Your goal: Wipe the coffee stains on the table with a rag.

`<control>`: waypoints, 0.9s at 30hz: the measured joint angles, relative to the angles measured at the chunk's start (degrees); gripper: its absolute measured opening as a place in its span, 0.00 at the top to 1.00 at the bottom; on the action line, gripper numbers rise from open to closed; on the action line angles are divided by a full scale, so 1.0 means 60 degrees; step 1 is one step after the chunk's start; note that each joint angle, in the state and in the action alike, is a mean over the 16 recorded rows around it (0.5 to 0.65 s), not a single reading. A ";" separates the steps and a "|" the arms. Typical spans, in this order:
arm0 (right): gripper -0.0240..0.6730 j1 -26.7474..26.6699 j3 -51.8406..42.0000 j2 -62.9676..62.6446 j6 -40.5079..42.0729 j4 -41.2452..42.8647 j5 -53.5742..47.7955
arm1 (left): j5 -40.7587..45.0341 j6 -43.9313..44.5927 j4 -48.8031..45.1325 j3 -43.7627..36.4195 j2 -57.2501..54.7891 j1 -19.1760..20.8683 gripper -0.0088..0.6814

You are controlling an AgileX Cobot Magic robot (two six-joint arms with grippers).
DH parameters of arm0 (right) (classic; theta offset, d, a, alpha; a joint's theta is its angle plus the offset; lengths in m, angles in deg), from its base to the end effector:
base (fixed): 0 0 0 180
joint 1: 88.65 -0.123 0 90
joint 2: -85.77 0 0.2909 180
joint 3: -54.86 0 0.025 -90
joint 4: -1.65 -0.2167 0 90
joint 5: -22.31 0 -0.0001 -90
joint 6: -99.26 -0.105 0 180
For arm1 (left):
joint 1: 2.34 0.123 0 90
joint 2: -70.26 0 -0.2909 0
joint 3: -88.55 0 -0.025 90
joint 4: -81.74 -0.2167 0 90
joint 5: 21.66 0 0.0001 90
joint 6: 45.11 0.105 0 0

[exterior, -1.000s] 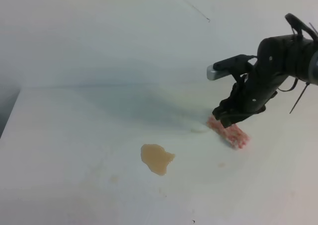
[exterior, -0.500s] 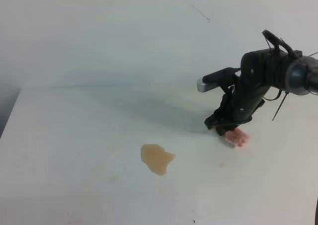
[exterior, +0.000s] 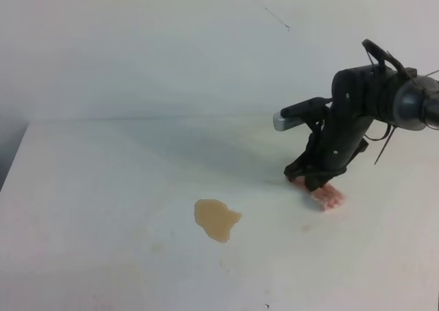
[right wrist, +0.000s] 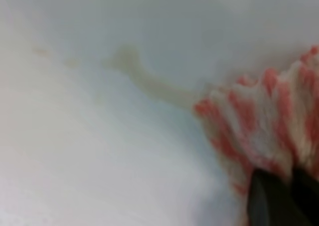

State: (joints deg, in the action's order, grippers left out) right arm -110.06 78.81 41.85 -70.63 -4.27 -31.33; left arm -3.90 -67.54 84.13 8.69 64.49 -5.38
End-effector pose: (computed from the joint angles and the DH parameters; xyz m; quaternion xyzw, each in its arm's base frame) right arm 0.4116 0.1708 0.1649 -0.2449 0.9606 0.0570 0.1187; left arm 0.0268 -0.0028 0.1693 -0.1436 0.7714 -0.1535 0.6007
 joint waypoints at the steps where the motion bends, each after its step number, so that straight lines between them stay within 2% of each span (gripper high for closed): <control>1: 0.97 -0.0005 0.0126 -0.0009 0.0000 -0.0043 -0.0084 | 0.0000 0.0000 0.0000 0.0000 0.0000 0.0000 0.99; 14: 0.97 -0.0532 0.2278 -0.0048 0.0052 -0.0897 -0.0992 | 0.0000 0.0000 0.0000 0.0000 0.0000 0.0000 0.99; 27: 0.97 -0.2010 0.2806 0.0354 0.0407 -0.2384 -0.0992 | 0.0000 0.0000 0.0000 0.0000 0.0000 0.0000 0.99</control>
State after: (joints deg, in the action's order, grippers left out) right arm -122.12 95.65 43.97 -68.19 -18.57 -37.29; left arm -3.90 -67.54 84.13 8.69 64.49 -5.38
